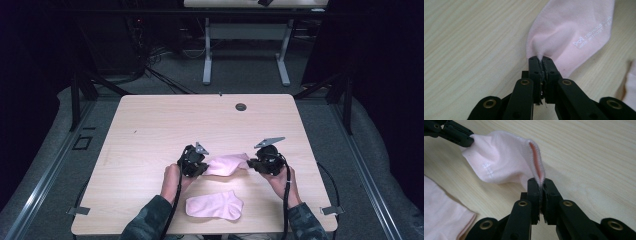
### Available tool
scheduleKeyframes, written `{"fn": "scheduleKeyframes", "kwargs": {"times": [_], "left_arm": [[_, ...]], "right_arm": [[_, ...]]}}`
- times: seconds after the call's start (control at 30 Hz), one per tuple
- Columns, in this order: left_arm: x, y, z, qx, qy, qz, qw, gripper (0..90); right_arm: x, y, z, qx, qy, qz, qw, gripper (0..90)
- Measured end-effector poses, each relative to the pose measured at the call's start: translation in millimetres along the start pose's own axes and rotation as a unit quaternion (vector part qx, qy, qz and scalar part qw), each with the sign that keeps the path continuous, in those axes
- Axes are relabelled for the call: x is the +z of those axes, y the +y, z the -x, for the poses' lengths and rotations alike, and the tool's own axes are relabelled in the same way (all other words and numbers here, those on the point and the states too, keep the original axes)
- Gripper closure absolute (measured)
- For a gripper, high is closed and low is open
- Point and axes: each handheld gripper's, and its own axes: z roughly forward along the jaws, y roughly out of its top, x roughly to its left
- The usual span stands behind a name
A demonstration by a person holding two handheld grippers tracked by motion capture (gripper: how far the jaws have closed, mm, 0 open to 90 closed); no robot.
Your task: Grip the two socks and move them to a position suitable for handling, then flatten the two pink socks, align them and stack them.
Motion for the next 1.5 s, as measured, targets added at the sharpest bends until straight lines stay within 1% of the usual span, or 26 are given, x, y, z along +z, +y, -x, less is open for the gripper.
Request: {"fn": "scheduleKeyframes", "kwargs": {"times": [0.17,0.3,0.33,0.37,0.47,0.5,0.53,0.57,0.6,0.7,0.73,0.77,0.8,0.9,1.0,1.03,1.07,1.1,1.13,1.17,1.2,1.23,1.3,1.37,1.43,1.5], "left_arm": [[-27.4,-1.4,5.1,0.012,-0.007,0.011,0.9998,87.4],[-51.2,-9.0,14.6,0.026,-0.015,0.013,0.9995,87.4],[-51.2,-9.0,14.6,0.026,-0.015,0.013,0.9995,87.4],[-55.8,-11.9,18.0,0.029,-0.014,0.014,0.9994,87.4],[-70.8,-22.8,27.8,0.038,-0.022,0.014,0.9989,87.3],[-79.9,-30.8,35.3,0.046,-0.022,0.012,0.9986,87.3],[-79.9,-30.8,35.3,0.046,-0.022,0.012,0.9986,87.3],[-88.0,-39.1,41.8,0.052,-0.026,0.007,0.9983,87.3],[-88.0,-39.1,41.8,0.052,-0.026,0.007,0.9983,87.3],[-95.9,-52.7,51.2,0.062,-0.027,-0.004,0.9977,87.3],[-96.2,-57.1,53.1,0.066,-0.024,-0.01,0.9975,87.2],[-95.3,-64.2,54.0,0.068,-0.02,-0.023,0.9972,87.2],[-95.3,-64.2,54.0,0.068,-0.02,-0.023,0.9972,87.2],[-86.7,-73.0,52.8,0.076,-0.025,-0.049,0.9956,87.0],[-79.9,-75.5,52.2,0.078,-0.026,-0.055,0.9951,86.2],[-76.4,-76.3,51.9,0.082,-0.03,-0.062,0.9942,85.1],[-72.8,-77.3,52.3,0.08,-0.028,-0.061,0.9945,85.1],[-67.2,-78.9,53.2,0.078,-0.028,-0.065,0.9944,79.2],[-67.2,-78.9,53.2,0.078,-0.028,-0.065,0.9944,73.9],[-65.1,-79.3,53.7,0.075,-0.022,-0.064,0.9948,73.9],[-63.4,-79.8,53.9,0.076,-0.018,-0.065,0.9948,68.7],[-61.8,-80.3,54.2,0.076,-0.014,-0.065,0.9948,60.3],[-59.6,-81.5,54.5,0.078,-0.003,-0.064,0.9949,57.5],[-58.9,-82.8,53.7,0.071,0.007,-0.059,0.9957,52.0],[-59.6,-84.0,51.9,0.067,0.007,-0.054,0.9962,49.2],[-61.5,-85.7,50.1,0.056,0.005,-0.048,0.9973,46.4]], "right_arm": [[-17.8,0.7,-5.0,0.005,0.018,0.004,0.9998,85.2],[-36.5,-0.9,-16.7,-0.004,0.048,0.003,0.9989,85.2],[-36.5,-0.9,-16.7,-0.004,0.048,0.003,0.9989,85.2],[-44.6,-3.1,-22.5,-0.007,0.06,-0.001,0.9981,85.2],[-52.4,-5.7,-29.9,-0.009,0.073,-0.007,0.9973,85.1],[-58.3,-8.9,-37.5,-0.006,0.092,-0.013,0.9957,85.1],[-58.3,-8.9,-37.5,-0.006,0.092,-0.013,0.9957,85.1],[-63.6,-12.2,-45.2,-0.006,0.108,-0.027,0.9938,85.1],[-63.6,-12.2,-45.2,-0.006,0.108,-0.027,0.9938,85.1],[-67.2,-18.2,-54.1,0.002,0.148,-0.045,0.9879,85.2],[-65.9,-20.6,-56.7,0.004,0.165,-0.053,0.9848,85.2],[-59.3,-25.0,-61.3,0.004,0.19,-0.07,0.9792,85.1],[-59.3,-25.0,-61.3,0.004,0.19,-0.07,0.9792,85.1],[-35.0,-32.3,-59.5,0.026,0.227,-0.118,0.9663,84.9],[-23.3,-35.4,-57.1,0.032,0.219,-0.129,0.9666,82.3],[-13.7,-38.2,-56.7,0.031,0.202,-0.134,0.9695,76.6],[-13.7,-38.2,-56.7,0.031,0.202,-0.134,0.9695,76.6],[-7.0,-41.3,-57.5,0.017,0.164,-0.141,0.9762,74.3],[-7.0,-41.3,-57.5,0.017,0.164,-0.141,0.9762,74.3],[-5.0,-42.7,-57.7,0.01,0.16,-0.141,0.9769,73.3],[-2.7,-44.7,-58.9,0.007,0.147,-0.142,0.9788,72.2],[-0.4,-47.7,-60.3,-0.009,0.118,-0.14,0.983,72.3],[0.1,-49.0,-59.9,-0.011,0.116,-0.137,0.9837,72.3],[-1.2,-50.8,-60.0,-0.008,0.112,-0.12,0.9863,72.8],[-3.4,-52.1,-58.8,-0.001,0.115,-0.11,0.9872,70.9],[-9.5,-53.4,-59.1,0.003,0.105,-0.081,0.9912,69.5]]}}
